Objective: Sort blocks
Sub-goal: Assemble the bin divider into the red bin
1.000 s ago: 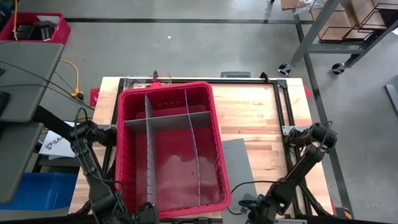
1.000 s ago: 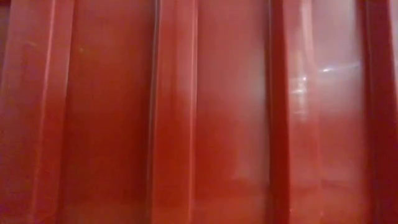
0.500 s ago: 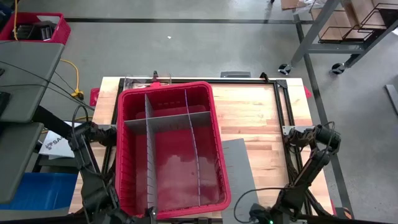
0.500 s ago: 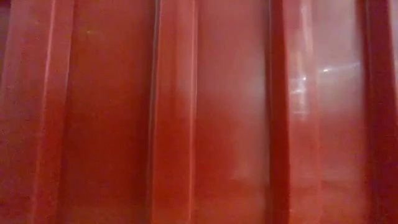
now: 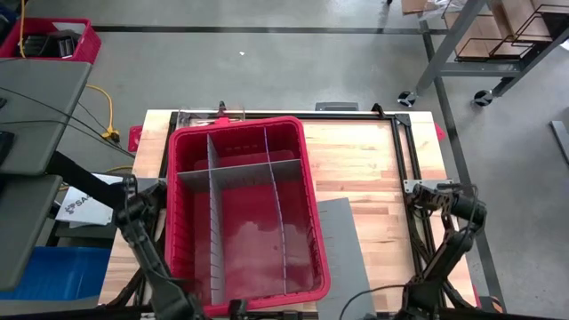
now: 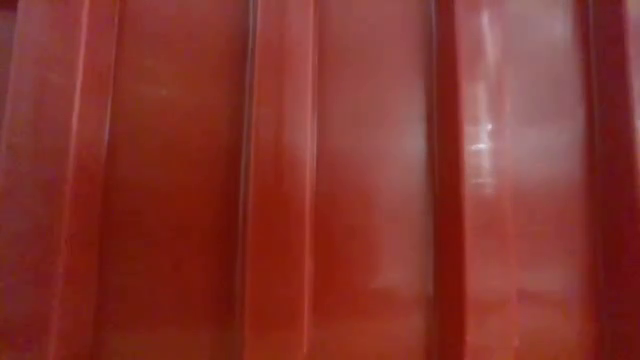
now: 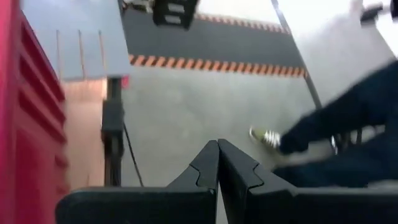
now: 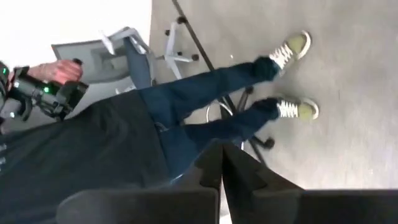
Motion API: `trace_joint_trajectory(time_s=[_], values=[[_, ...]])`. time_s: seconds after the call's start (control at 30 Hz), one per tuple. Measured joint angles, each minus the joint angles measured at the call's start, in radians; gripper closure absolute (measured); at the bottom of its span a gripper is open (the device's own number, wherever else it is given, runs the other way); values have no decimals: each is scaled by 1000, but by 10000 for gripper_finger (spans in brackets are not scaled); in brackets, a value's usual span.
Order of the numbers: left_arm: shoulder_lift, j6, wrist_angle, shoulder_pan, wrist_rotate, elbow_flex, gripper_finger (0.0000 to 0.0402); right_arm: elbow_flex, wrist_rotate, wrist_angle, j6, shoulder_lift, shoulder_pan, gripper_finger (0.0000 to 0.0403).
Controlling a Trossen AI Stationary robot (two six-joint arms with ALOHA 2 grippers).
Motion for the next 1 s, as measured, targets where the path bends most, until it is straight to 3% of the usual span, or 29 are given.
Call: trace_joint_trajectory(time_s=[0.2,0.33,0.43,0.53,0.63,0.73,0.87,1.0], values=[[44,-27,91,62,-6,57,401,125,-5,-72,-315,41,-9,345],[29,-80,129,88,-15,58,401,237,-69,-266,-538,42,-40,288],[-15,-140,129,99,-23,58,401,328,-148,-456,-632,42,-74,268],[-73,-151,128,95,-40,59,401,419,-67,-702,-646,40,-85,298],[-130,-141,58,84,-102,59,401,471,25,-942,-602,41,-93,377],[-193,-149,-83,64,-197,59,401,480,113,-1070,-492,41,-108,393],[-271,-221,-276,22,-341,59,401,480,202,-1056,-433,41,-124,400],[-314,-357,-478,-32,-359,59,401,480,193,-1006,-458,41,-129,402]])
